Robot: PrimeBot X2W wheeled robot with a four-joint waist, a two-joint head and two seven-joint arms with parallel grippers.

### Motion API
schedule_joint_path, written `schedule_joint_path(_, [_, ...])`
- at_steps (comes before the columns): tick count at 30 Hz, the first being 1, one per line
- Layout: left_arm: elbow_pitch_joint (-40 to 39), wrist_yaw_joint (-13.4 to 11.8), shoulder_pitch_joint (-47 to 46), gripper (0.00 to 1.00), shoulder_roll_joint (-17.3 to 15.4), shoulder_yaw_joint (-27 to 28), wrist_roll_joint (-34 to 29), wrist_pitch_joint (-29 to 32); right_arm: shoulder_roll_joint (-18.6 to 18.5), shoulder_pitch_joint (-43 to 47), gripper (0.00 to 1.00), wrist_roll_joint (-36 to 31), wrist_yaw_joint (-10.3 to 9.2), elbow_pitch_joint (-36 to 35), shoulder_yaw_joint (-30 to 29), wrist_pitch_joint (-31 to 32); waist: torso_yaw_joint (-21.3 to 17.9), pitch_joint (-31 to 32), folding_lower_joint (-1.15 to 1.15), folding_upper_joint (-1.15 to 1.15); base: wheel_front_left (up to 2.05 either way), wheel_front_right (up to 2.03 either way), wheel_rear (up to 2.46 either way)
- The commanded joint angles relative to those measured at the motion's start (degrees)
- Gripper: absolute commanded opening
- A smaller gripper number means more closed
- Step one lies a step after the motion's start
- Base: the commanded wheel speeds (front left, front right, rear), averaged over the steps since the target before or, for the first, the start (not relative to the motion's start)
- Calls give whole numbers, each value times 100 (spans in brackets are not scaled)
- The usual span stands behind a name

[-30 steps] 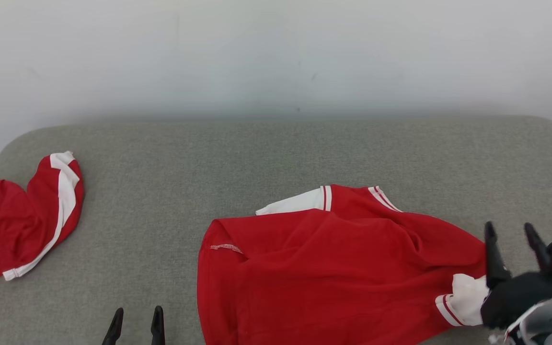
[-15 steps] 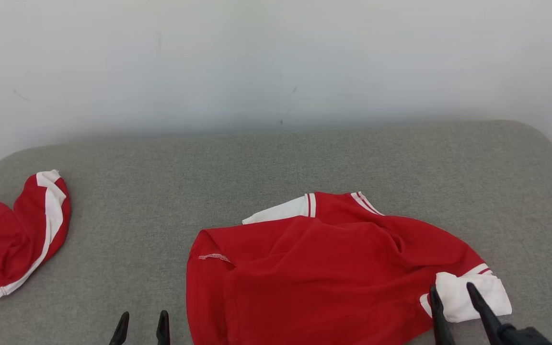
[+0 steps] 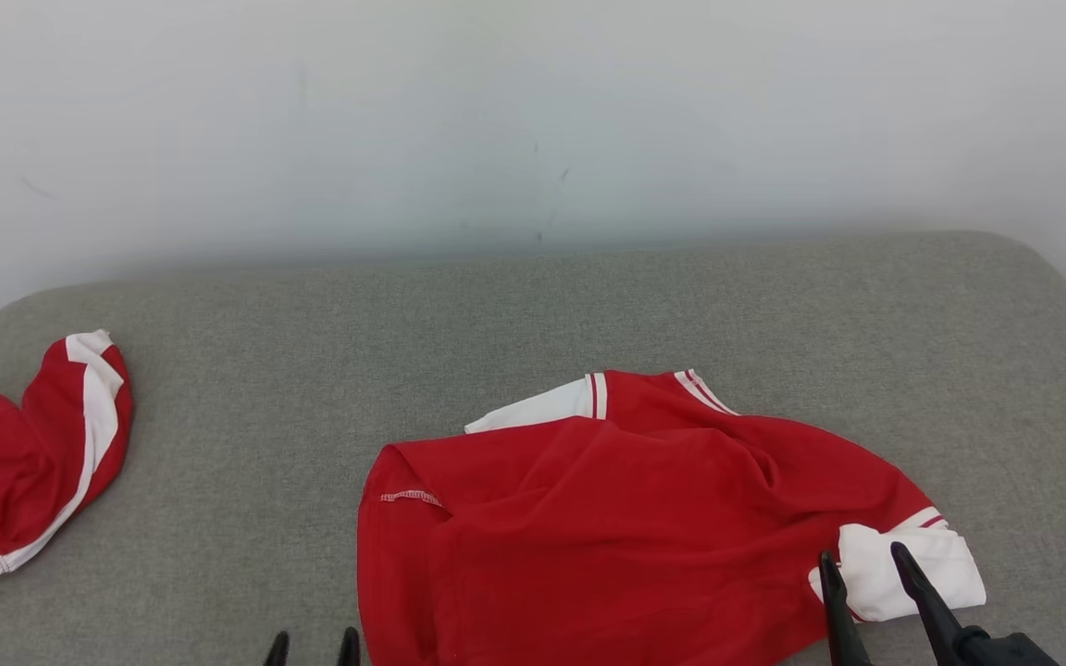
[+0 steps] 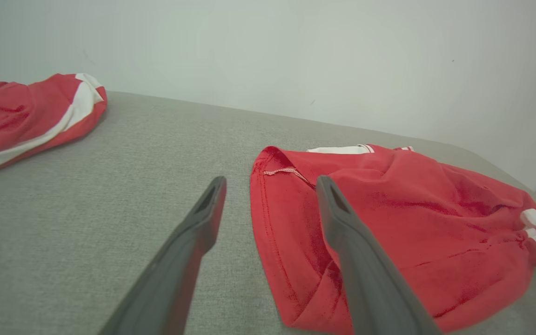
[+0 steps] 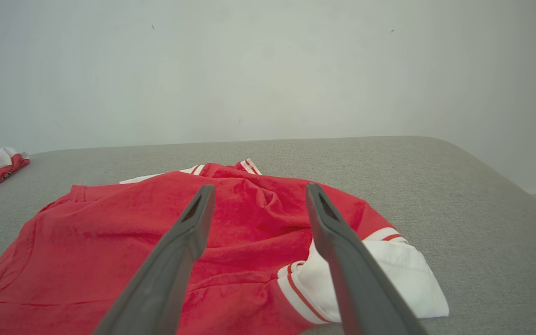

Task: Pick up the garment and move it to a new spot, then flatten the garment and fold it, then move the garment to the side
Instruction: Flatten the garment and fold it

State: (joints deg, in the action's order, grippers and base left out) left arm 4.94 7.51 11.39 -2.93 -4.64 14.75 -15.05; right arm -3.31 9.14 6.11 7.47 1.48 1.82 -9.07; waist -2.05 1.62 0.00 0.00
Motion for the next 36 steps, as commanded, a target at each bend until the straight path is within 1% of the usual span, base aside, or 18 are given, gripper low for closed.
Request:
schedule_joint_path(1, [161,-7,-146,100,4,-104,182,-19,12,-16,100,29,5,-12,-9,-9,13,-11,0,0,0,0,0])
schedule_joint_path(3, [535,-7,-410,100,-78,-414,392,70,18,5,100,43,5,-13,3,-2,17,-25,0,0,0,0,0])
schedule_joint_path(7, [950,-8,-1129,100,-257,-1019,869,526,27,-5,100,73,5,-4,73,18,-19,-73,0,0,0,0,0])
schedule_joint_path(9, [1177,-7,-1446,100,-335,-1197,1022,797,30,-36,100,101,5,7,134,26,-84,-106,0,0,0,0,0])
schedule_joint_path(12, [1510,-8,-1902,100,-360,-1389,1340,1112,31,-81,100,118,5,55,208,70,-214,-172,0,0,0,0,0])
schedule_joint_path(14, [1772,-8,-2093,100,-366,-1459,1587,1296,33,-103,100,133,5,75,240,76,-311,-214,0,0,0,0,0])
schedule_joint_path(18, [2296,-12,-2485,100,-391,-1437,1840,1558,38,-199,100,139,5,100,285,58,-480,-336,0,0,0,0,0])
schedule_joint_path(20, [2540,-63,-2633,100,-388,-1394,1885,1619,40,-231,100,148,5,118,310,41,-548,-389,0,0,0,0,0])
schedule_joint_path(22, [2706,-173,-2757,100,-405,-1352,1814,1563,41,-254,100,173,5,141,312,19,-603,-431,0,0,0,0,0])
schedule_joint_path(23, [2785,-188,-2783,100,-367,-1326,1885,1573,42,-273,100,176,5,142,302,4,-617,-447,0,0,0,0,0])
schedule_joint_path(33, [3123,-142,-2942,100,-322,-1358,2038,1631,47,-285,100,191,5,190,273,-85,-621,-453,0,0,0,0,0])
schedule_joint_path(34, [3135,-132,-2951,96,-319,-1367,2049,1624,47,-285,100,194,5,196,288,-91,-612,-445,0,0,0,0,0])
schedule_joint_path(35, [3135,-132,-2951,96,-319,-1367,2049,1624,47,-285,100,194,5,196,288,-91,-612,-445,0,0,0,0,0])
schedule_joint_path(36, [3183,-116,-2945,47,-310,-1398,2088,1695,47,-289,100,208,5,207,314,-102,-600,-425,0,0,0,0,0])
